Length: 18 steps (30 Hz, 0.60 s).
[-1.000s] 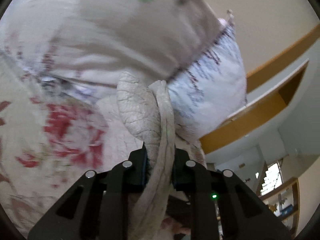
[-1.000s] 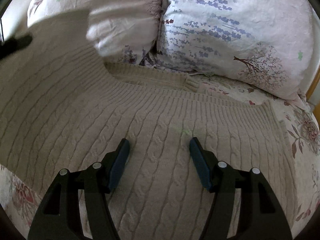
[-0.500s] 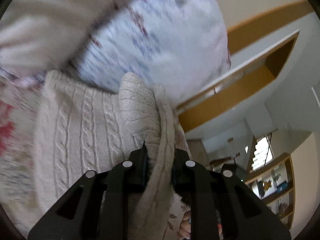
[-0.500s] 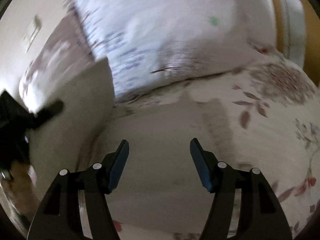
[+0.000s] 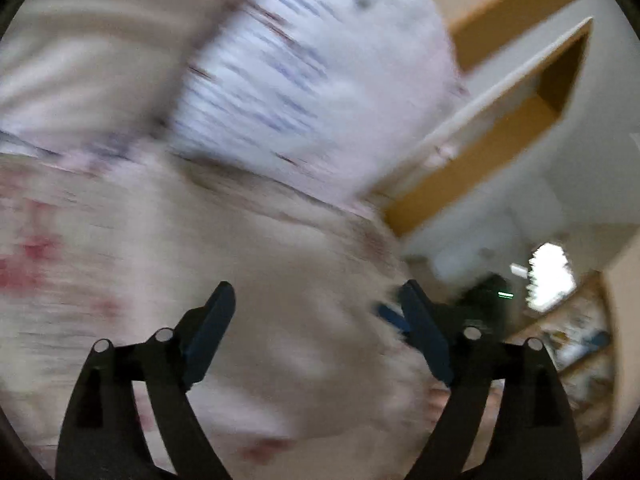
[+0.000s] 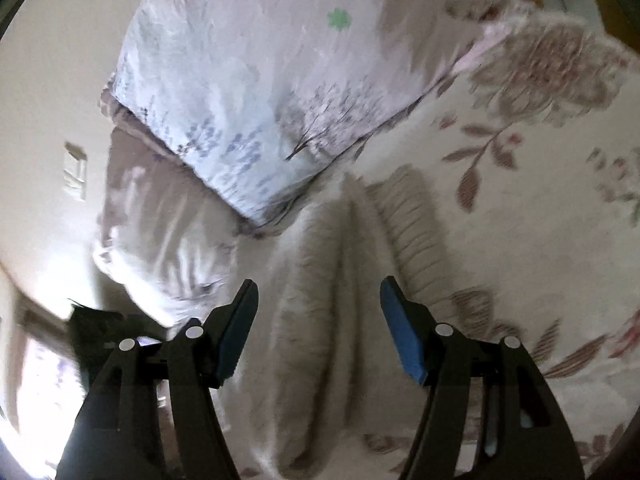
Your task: Fold small clothes
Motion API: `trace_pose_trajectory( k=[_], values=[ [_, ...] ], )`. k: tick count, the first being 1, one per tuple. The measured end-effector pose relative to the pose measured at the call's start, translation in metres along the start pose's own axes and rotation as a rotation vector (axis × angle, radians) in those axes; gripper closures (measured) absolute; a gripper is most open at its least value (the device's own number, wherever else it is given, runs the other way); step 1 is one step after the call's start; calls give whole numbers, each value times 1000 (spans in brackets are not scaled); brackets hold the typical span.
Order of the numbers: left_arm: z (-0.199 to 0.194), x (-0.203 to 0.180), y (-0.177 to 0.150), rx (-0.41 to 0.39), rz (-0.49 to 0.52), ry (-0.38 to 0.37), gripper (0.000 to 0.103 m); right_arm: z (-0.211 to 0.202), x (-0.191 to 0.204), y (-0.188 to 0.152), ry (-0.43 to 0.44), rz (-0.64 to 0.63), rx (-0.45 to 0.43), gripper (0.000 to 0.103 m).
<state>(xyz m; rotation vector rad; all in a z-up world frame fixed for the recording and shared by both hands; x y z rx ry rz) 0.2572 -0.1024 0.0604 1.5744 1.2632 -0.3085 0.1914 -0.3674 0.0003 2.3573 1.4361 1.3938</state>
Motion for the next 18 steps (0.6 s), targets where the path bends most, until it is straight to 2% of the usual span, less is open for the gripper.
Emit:
trace_pose_trajectory(
  k=[1, 2, 5, 8, 11, 14, 15, 18],
  values=[
    [-8, 10, -2, -15, -4, 69, 18, 3, 2, 0, 15, 3, 20, 38],
    [-11, 19, -4, -21, -11, 107, 18, 7, 4, -1, 24, 0, 45, 38],
    [-15, 43, -12, -17, -42, 180, 18, 20, 12, -5, 1, -31, 106, 38],
    [-6, 60, -21, 22, -86, 163, 19, 32, 16, -11, -44, -53, 154, 38],
    [3, 63, -22, 46, -83, 156, 19, 44, 17, -13, -55, -67, 187, 38],
    [10, 65, -27, 66, -81, 130, 19, 51, 21, -11, -39, -75, 182, 42],
    [11, 64, -28, 74, -83, 123, 19, 53, 21, -8, -35, -64, 175, 46],
    [18, 64, -31, 96, -94, 102, 19, 61, 18, -3, -41, -54, 171, 48]
  ],
)
Point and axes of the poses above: each gripper's, at about its wrist camera, not at the fingertips, and z roughly the way its jaws point, x to its left, y to its top, the point moved 4 cm from there along z, roughly the way its jaws point, and after that the axes turned 8 degrees about -y, right-handed, at the moved point
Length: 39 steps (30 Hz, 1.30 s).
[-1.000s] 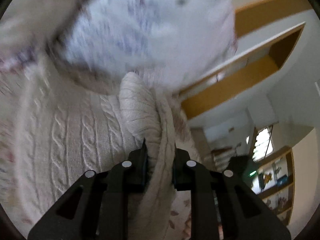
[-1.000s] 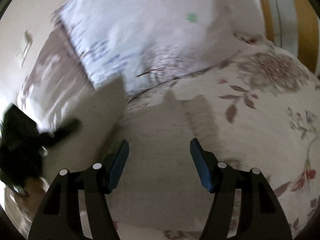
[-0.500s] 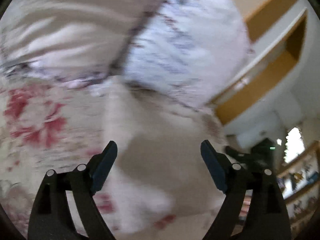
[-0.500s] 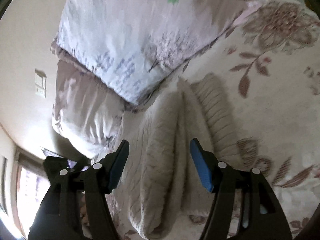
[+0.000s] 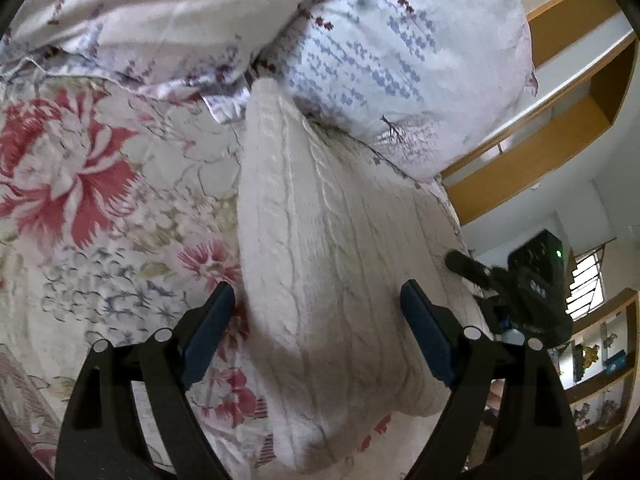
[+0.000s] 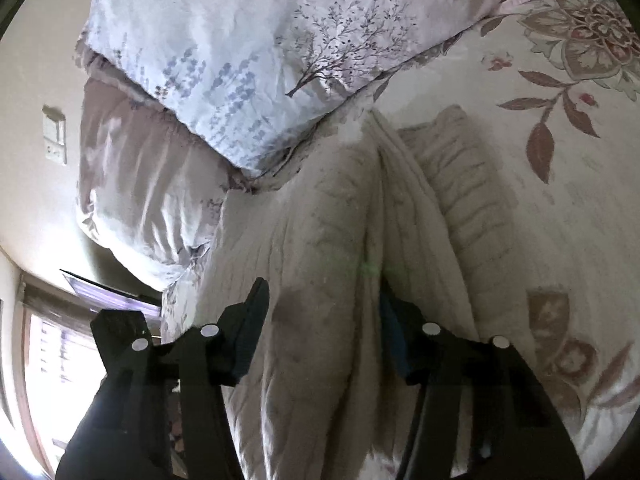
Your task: Fold small clothes
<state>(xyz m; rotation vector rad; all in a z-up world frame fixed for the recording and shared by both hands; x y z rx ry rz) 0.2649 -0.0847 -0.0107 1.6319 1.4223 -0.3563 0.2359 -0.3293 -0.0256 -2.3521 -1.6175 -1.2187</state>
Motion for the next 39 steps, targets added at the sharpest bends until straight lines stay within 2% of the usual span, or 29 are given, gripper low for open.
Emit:
trace_pose_trajectory(
  k=[2, 3, 4, 6, 14, 16, 21, 26, 29, 36, 39],
  values=[
    [4, 0, -1, 9, -4, -7, 19, 3, -2, 3, -4, 3, -2, 54],
    [6, -1, 0, 10, -6, -9, 19, 5, -2, 4, -14, 1, -9, 70],
    [5, 0, -1, 9, -10, -13, 19, 5, -3, 4, -20, -1, -11, 79],
    [6, 0, 0, 7, -18, -22, 18, 4, -1, 4, -24, -19, -28, 84],
    [-4, 5, -1, -8, -34, -40, 18, -42, 46, 11, -188, -256, -252, 87],
    [-3, 4, 0, -7, -24, -42, 18, -51, 51, 14, -224, -293, -284, 87],
    [-4, 0, -2, 0, 5, -45, 18, -60, 41, 17, -293, -303, -318, 87],
    [-2, -4, -2, 9, 37, -51, 18, -69, 41, 16, -306, -317, -386, 88],
    [-1, -6, -2, 21, 56, -51, 18, -63, 32, 21, -364, -308, -369, 88],
    [4, -11, -4, 37, 84, -64, 18, -70, 21, 22, -349, -275, -380, 88],
    [5, -14, -7, 44, 105, -66, 18, -55, -1, 26, -376, -216, -316, 86]
  ],
)
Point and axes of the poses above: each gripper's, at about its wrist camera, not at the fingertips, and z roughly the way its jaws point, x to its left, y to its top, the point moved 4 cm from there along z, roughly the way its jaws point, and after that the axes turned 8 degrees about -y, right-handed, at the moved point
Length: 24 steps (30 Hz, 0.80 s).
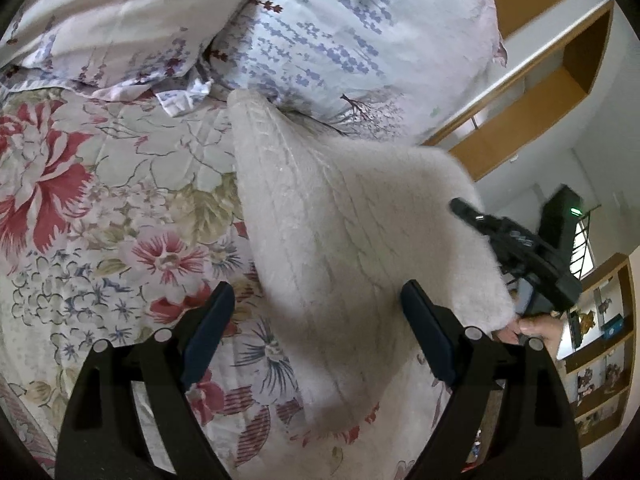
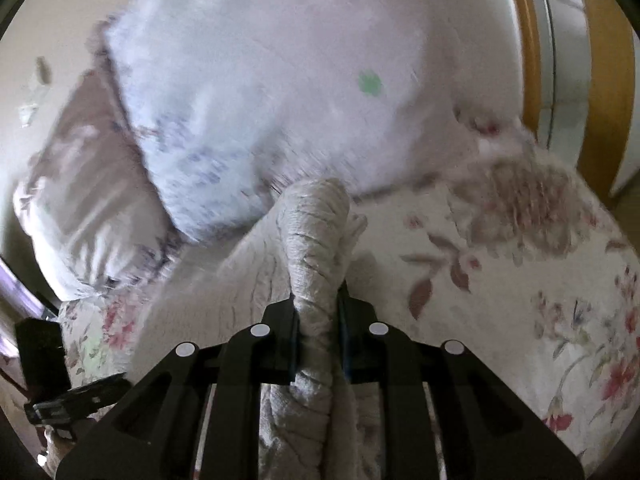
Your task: Fold small clothes
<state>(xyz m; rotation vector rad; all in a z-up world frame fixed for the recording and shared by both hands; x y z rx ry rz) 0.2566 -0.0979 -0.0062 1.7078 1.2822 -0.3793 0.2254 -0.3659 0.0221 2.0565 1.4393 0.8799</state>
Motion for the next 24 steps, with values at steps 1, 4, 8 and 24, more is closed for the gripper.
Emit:
trace_pose_trajectory(
  k=[1, 4, 8, 24],
  values=[
    [1, -1, -1, 4, 7, 0, 18, 15, -9, -5, -8, 32, 61, 82],
    [2, -1, -2, 10, 9, -6, 18, 27, -30, -13, -14, 121, 122, 66],
    [3, -2, 0, 8, -2, -4, 18, -4, -50, -15, 7, 189, 61, 46],
    [-20, -15, -27, 29, -74, 27, 24, -53, -47, -73, 228, 183, 106, 50]
  ],
)
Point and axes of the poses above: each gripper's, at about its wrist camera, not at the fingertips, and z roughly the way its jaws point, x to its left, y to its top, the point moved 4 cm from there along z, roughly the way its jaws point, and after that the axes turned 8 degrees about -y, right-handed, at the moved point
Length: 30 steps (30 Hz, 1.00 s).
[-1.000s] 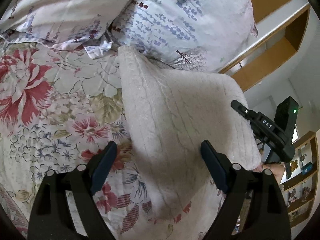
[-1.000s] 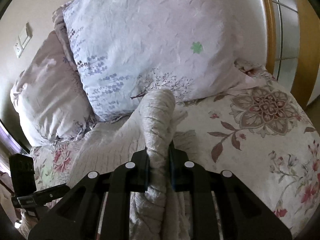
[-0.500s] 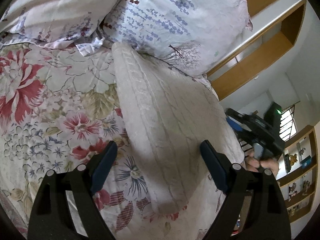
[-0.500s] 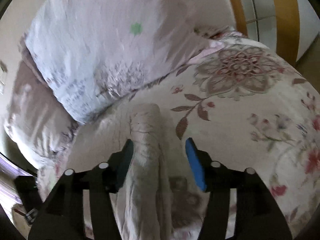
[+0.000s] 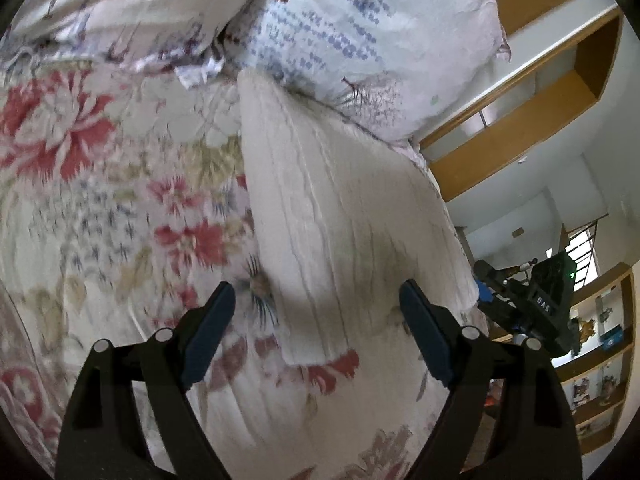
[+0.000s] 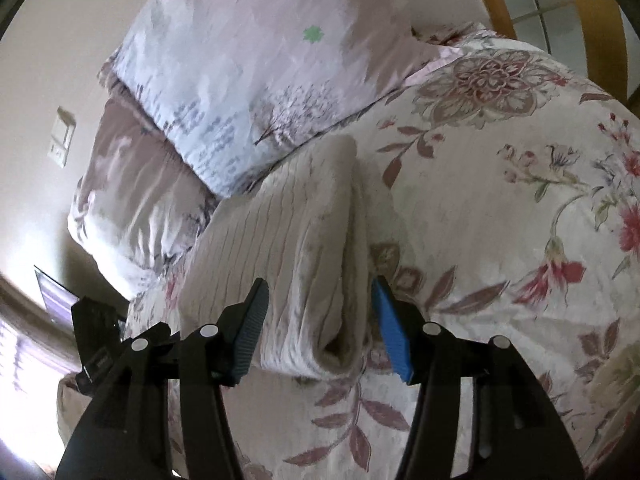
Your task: Fold small clothes
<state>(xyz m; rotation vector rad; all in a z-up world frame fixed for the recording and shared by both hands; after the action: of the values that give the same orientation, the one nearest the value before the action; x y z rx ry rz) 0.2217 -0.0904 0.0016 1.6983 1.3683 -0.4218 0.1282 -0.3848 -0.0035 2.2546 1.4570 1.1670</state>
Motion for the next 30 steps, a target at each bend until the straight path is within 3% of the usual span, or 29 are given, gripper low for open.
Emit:
trace_pose_trajectory(
  k=[2, 5, 7, 8, 11, 12, 14, 21, 27, 29, 30],
  values=[
    [2, 1, -6, 19, -14, -6, 29, 2, 2, -4, 6, -13, 9, 54],
    [6, 1, -14, 44, -24, 0, 38, 7, 7, -11, 4, -48, 20, 69],
    [9, 2, -18, 62, -31, -6, 48, 12, 10, -15, -30, -86, 31, 88],
    [11, 2, -20, 72, -29, -22, 61, 12, 11, -15, -39, -100, 24, 89],
    [10, 2, -20, 72, -12, -15, 79, -5, 15, -9, -36, -121, -69, 92],
    [8, 3, -20, 72, -15, -22, 81, -14, 16, -5, -27, -125, -107, 92],
    [4, 5, -19, 72, -22, -53, 84, -25, 18, -1, -34, -140, -147, 92],
    [-2, 12, -29, 90, 8, -39, 87, 10, -8, -19, -187, -155, -43, 93],
    [-4, 14, -33, 104, 14, -32, 82, 21, -21, -25, -158, -100, 0, 91],
    [-3, 9, -28, 98, 22, -27, 79, 15, -19, -22, -140, -85, 3, 85],
    [-4, 7, -25, 90, 28, -20, 72, 11, -17, -19, -120, -71, -1, 78]
  ],
)
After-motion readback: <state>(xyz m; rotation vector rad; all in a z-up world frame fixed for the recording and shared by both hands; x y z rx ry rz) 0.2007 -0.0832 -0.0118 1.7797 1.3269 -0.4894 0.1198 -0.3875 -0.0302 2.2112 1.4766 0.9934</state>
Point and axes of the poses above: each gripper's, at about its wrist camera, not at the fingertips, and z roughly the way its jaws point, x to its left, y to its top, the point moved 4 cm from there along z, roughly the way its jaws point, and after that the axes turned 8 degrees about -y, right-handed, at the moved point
